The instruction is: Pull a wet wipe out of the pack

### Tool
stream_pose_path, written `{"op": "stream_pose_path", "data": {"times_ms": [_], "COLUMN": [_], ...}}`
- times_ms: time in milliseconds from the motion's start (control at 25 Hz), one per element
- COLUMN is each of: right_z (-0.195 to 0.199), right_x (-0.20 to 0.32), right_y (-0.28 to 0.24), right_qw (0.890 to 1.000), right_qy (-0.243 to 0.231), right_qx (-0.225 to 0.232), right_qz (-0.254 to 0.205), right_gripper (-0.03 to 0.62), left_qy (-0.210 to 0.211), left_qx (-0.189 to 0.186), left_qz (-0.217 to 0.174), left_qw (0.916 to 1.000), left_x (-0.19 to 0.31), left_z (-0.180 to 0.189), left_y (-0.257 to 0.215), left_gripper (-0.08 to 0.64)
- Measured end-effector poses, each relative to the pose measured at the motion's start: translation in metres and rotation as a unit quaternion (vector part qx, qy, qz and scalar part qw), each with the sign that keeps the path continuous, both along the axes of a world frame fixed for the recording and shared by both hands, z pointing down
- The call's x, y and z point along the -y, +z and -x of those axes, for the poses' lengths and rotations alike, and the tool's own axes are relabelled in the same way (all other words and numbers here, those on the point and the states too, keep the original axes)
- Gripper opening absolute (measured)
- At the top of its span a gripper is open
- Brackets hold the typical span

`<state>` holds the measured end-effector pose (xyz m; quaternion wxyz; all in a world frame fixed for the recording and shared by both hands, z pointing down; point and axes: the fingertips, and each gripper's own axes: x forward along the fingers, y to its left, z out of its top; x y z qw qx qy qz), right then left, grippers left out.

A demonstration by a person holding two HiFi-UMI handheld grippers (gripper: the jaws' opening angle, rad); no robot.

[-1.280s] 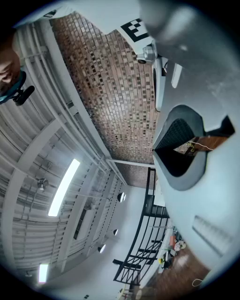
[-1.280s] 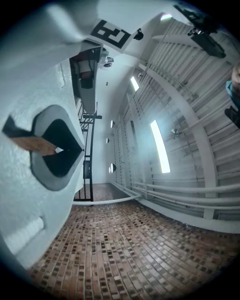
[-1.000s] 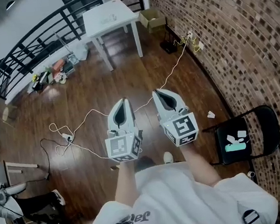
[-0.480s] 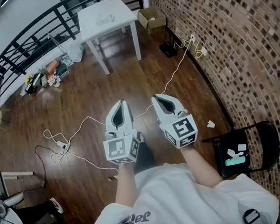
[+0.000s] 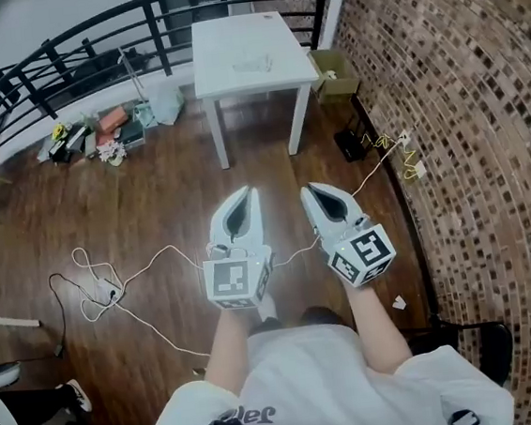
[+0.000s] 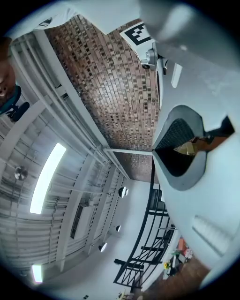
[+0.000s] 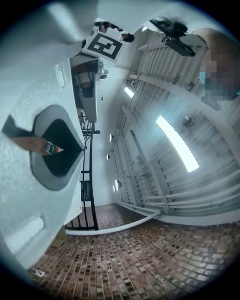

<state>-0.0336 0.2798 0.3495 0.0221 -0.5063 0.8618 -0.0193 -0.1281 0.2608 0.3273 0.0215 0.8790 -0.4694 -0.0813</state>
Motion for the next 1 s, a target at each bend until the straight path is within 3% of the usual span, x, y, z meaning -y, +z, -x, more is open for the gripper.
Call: {"op": "stream_pose_path", "data": {"times_ms": [120, 240, 560, 760, 1000], "right_z": [0.020, 0.012, -0.031, -0.073, -0.103], "right_x": [0.037, 0.072, 0.229, 0.333, 0.407], "right_y": [0.011, 0.027, 0.035, 0.005, 0.015], "right_qw": [1.000, 0.999, 1.000, 0.999, 0.999], "right_qy": [-0.019, -0.028, -0.011, -0.005, -0.015], "right_qx": [-0.006, -0.005, 0.002, -0.039, -0.038], "right_qz": [0.015, 0.034, 0.013, -0.032, -0.030], "right_gripper": [-0.011, -0.011, -0.011, -0.011, -0.011], "left_qy": [-0.002, -0.005, -0.028, -0.041, -0.056], "left_qx": [-0.005, -0.004, 0.006, 0.018, 0.034], "left_qz": [0.036, 0.056, 0.042, 0.012, -0.001], "left_qw": [0.9993, 0.9984, 0.9987, 0.9989, 0.9979], "left_x": [0.047, 0.083, 0.215, 0.309, 0.384], "left_z": [0.007, -0.003, -0.029, -0.068, -0.097], "left_y": [0.013, 0.028, 0.034, 0.008, 0.014], "left_gripper": [0.017, 0.017, 0.017, 0.017, 0.017]}}
